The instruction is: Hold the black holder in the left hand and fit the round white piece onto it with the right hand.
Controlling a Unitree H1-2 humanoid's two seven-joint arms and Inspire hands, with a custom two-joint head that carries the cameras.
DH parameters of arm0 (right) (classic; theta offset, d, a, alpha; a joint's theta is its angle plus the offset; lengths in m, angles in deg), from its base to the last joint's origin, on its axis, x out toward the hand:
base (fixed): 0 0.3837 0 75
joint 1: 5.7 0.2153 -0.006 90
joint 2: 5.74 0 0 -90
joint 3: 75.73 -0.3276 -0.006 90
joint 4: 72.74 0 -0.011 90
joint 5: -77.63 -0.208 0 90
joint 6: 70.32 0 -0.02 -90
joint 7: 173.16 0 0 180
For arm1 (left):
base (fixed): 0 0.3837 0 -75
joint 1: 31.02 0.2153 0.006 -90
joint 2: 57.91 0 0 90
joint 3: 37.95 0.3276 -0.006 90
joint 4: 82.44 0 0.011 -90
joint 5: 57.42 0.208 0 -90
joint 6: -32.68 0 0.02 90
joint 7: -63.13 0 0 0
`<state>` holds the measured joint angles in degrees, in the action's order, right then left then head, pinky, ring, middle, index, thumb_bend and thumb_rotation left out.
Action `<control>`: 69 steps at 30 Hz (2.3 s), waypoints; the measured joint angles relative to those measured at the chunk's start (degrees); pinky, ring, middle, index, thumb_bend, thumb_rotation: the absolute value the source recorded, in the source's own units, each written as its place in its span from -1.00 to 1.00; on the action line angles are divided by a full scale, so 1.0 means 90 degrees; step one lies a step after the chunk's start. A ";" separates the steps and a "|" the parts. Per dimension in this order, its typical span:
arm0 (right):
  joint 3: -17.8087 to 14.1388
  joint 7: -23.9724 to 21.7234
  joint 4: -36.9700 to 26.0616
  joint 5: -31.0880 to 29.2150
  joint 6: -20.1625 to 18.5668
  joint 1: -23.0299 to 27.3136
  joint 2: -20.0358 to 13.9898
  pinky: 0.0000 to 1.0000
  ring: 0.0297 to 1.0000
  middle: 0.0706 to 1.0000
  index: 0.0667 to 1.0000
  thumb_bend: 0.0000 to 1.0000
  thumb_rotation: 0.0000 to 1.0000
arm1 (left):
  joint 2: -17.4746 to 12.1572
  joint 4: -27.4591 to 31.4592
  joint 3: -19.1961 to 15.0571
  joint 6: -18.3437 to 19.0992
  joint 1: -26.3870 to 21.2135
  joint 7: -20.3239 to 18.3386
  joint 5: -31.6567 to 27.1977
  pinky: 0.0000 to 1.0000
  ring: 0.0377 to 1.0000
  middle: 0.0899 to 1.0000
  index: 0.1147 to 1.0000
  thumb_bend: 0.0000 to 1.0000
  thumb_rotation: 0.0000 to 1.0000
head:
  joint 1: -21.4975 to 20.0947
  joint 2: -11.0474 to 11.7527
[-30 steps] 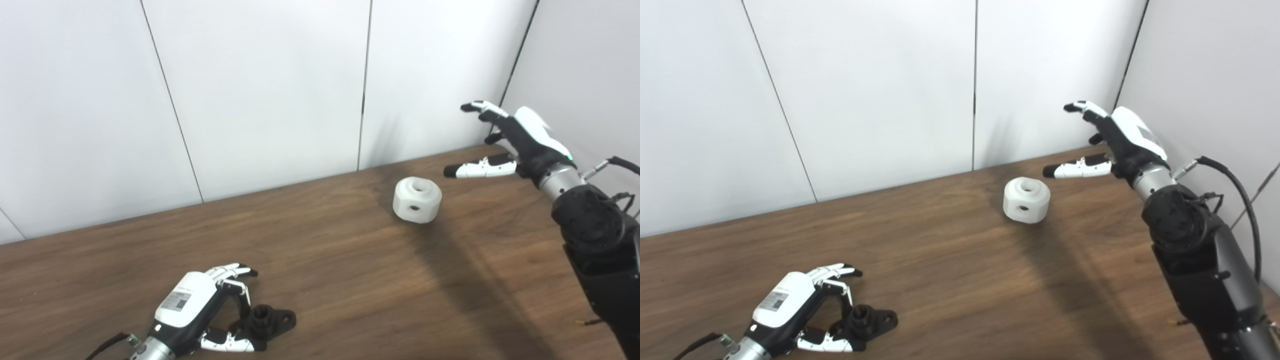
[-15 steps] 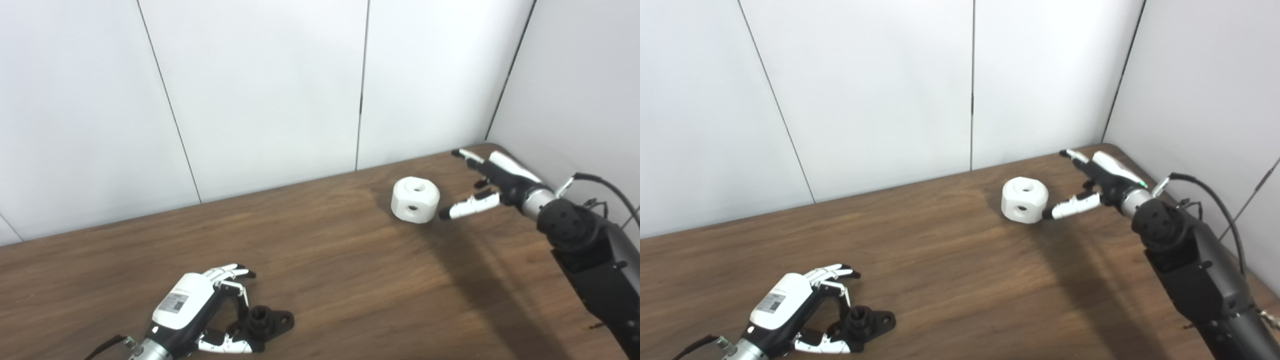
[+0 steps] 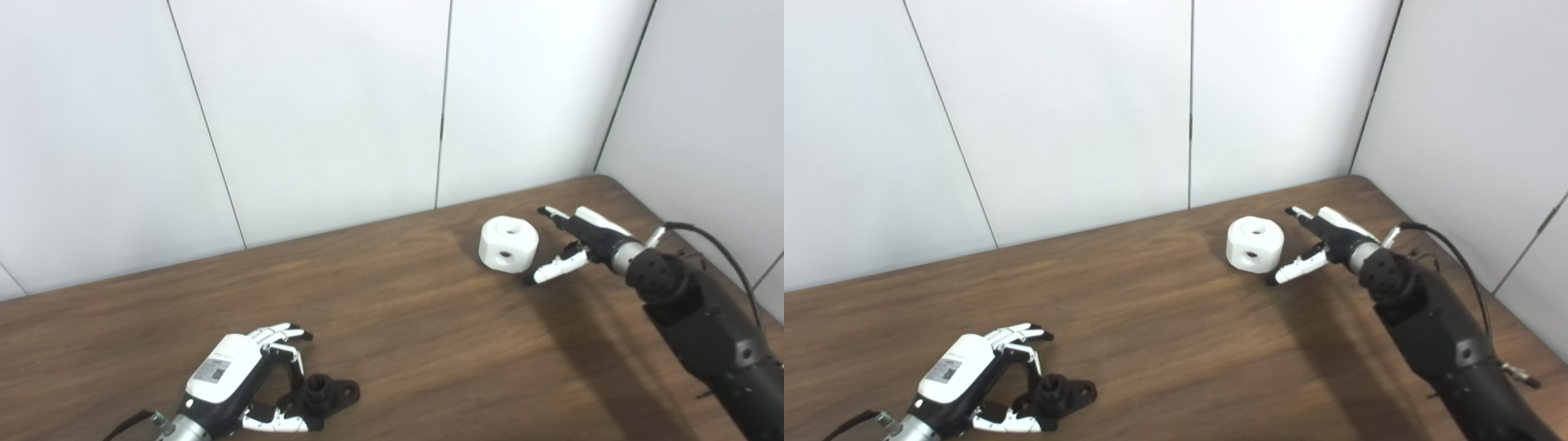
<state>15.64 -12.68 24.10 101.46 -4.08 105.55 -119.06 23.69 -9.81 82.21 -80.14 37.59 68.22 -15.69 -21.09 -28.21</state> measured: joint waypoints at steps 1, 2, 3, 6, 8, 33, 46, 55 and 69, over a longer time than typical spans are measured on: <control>0.0015 0.0048 0.0017 0.0004 0.0023 0.0001 0.0018 0.63 0.95 1.00 0.95 1.00 -0.26 | 0.0000 0.0000 0.0001 0.0000 0.0000 0.0000 0.0000 0.59 0.69 0.58 -0.16 0.05 -0.90 | 0.0019 -0.0019; 0.0018 0.0128 0.0069 0.0012 0.0079 0.0008 0.0049 0.63 0.95 1.00 0.93 1.00 -0.24 | -0.0001 -0.0001 0.0000 0.0000 0.0000 0.0000 0.0001 0.57 0.68 0.57 -0.16 0.05 -0.90 | 0.0029 -0.0020; 0.0016 0.0243 0.0135 0.0028 0.0127 0.0018 0.0090 0.63 0.95 1.00 0.92 1.00 -0.23 | -0.0004 -0.0001 -0.0001 -0.0005 0.0000 0.0008 0.0007 0.56 0.68 0.57 -0.16 0.05 -0.90 | 0.0029 -0.0020; 0.0023 0.0589 0.0260 0.0127 0.0191 0.0050 0.0228 0.60 0.94 1.00 0.83 0.99 -0.19 | -0.0010 0.0000 -0.0006 -0.0009 0.0004 0.0026 0.0008 0.60 0.70 0.58 -0.16 0.05 -0.90 | 0.0029 -0.0020; 0.0049 0.0803 0.0361 0.0225 0.0201 0.0097 0.0328 0.50 0.91 1.00 0.81 1.00 -0.14 | -0.0013 0.0006 -0.0008 -0.0007 0.0014 0.0025 0.0007 0.59 0.70 0.58 -0.16 0.05 -0.90 | 0.0039 -0.0029; 0.0247 0.1482 0.0646 0.0384 0.0202 0.0265 0.0739 0.46 0.84 0.92 0.56 0.90 -0.30 | -0.0034 0.0096 -0.0066 0.0028 0.0064 -0.0072 -0.0002 0.61 0.73 0.61 -0.16 0.05 -0.90 | 0.0107 -0.0156; 0.0473 0.1741 0.0845 0.0504 0.0238 0.0384 0.0811 0.51 0.73 0.78 0.20 0.72 -0.47 | -0.0041 0.0089 -0.0065 0.0028 0.0062 -0.0068 -0.0001 0.60 0.72 0.60 -0.16 0.05 -0.90 | 0.0224 -0.0215; 0.0305 0.3341 0.1442 0.0632 0.0775 0.0409 0.1618 0.32 0.50 0.45 -0.11 0.04 -0.73 | -0.0045 0.0091 -0.0070 0.0027 0.0072 -0.0067 -0.0002 0.62 0.73 0.61 -0.16 0.05 -0.90 | 0.0351 -0.0205; 0.0547 0.4009 0.1481 0.0755 0.1209 0.0338 0.1933 0.25 0.47 0.41 -0.11 0.04 -0.73 | -0.0043 0.0192 -0.0050 0.0145 0.0119 -0.0059 -0.0001 0.62 0.73 0.62 -0.16 0.05 -0.90 | 0.0644 -0.0264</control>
<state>20.56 23.41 37.44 108.25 6.80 108.59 -101.66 23.30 -8.08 81.75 -78.83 38.66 67.69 -15.69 -15.30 -30.59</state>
